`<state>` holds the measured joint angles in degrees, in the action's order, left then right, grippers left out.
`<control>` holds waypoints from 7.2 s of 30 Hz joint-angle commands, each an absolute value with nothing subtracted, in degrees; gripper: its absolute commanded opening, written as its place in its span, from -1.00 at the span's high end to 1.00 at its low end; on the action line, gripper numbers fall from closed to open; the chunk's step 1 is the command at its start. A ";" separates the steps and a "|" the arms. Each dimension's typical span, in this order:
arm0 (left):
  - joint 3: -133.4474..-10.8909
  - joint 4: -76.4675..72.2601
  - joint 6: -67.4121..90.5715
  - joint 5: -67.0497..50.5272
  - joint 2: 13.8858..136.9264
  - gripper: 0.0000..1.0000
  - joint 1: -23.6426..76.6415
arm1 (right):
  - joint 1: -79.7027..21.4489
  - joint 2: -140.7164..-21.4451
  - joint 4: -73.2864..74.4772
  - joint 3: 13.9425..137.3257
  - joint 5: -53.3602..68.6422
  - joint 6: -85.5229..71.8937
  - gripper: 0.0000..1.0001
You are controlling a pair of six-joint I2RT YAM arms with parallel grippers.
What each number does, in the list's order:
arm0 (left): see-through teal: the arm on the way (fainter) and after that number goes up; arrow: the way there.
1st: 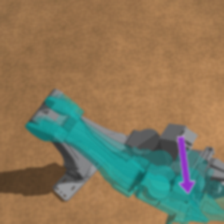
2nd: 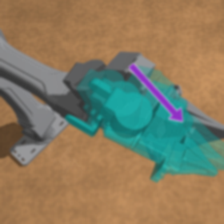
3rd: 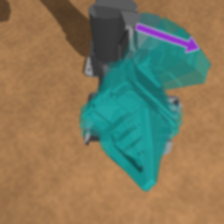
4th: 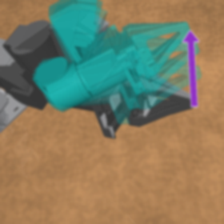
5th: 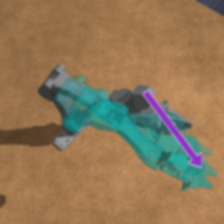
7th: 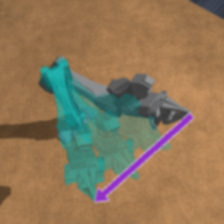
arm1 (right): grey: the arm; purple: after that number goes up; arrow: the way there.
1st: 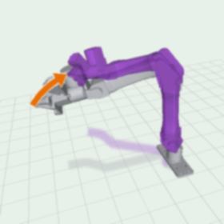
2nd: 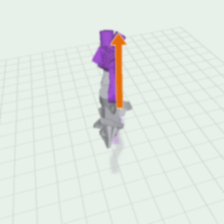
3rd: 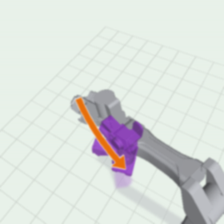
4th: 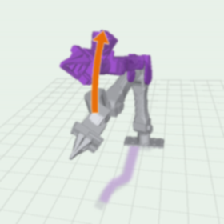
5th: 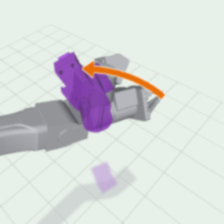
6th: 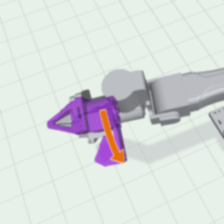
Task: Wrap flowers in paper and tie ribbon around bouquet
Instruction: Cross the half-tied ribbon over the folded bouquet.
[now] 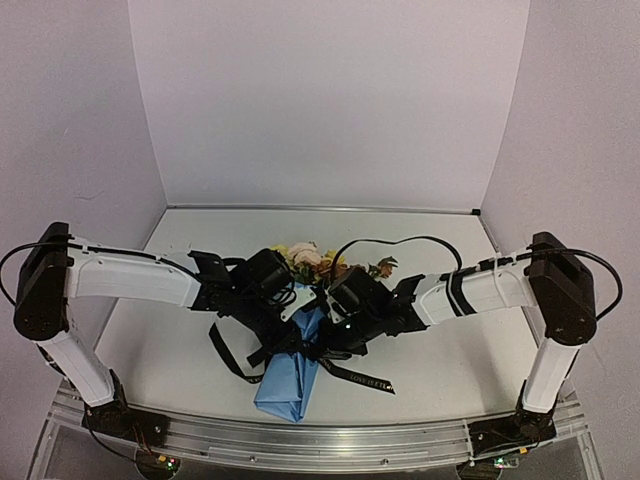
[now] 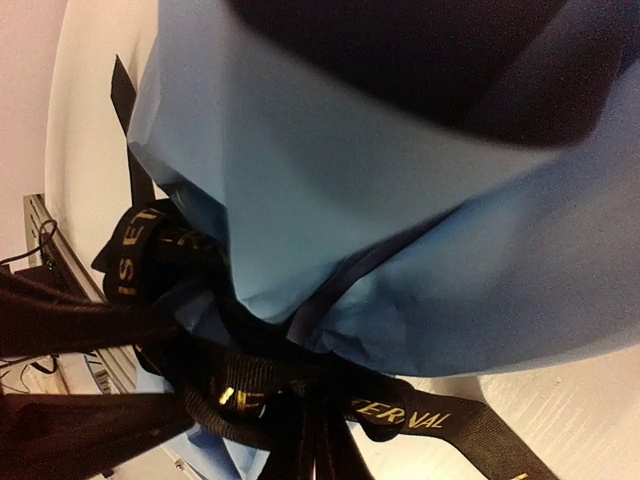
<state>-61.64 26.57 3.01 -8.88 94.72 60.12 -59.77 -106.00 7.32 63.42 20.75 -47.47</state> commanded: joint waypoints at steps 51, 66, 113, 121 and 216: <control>-73.00 28.22 3.05 -23.40 101.16 1.00 54.04 | -59.66 -103.50 -1.22 56.01 14.97 -42.02 1.00; -69.12 22.50 9.38 -17.03 98.90 1.00 50.32 | -55.04 -100.25 -0.12 53.13 13.59 -41.99 1.00; -61.29 9.90 22.42 -20.45 98.42 1.00 47.81 | -47.19 -98.62 33.62 72.08 20.29 -25.56 0.36; -62.13 8.62 21.10 -21.59 96.12 1.00 47.81 | -51.24 -95.70 39.00 75.46 18.80 -16.59 0.15; -49.46 11.14 23.52 -14.93 89.40 0.44 52.72 | -53.53 -104.66 1.14 65.82 5.26 -26.02 1.00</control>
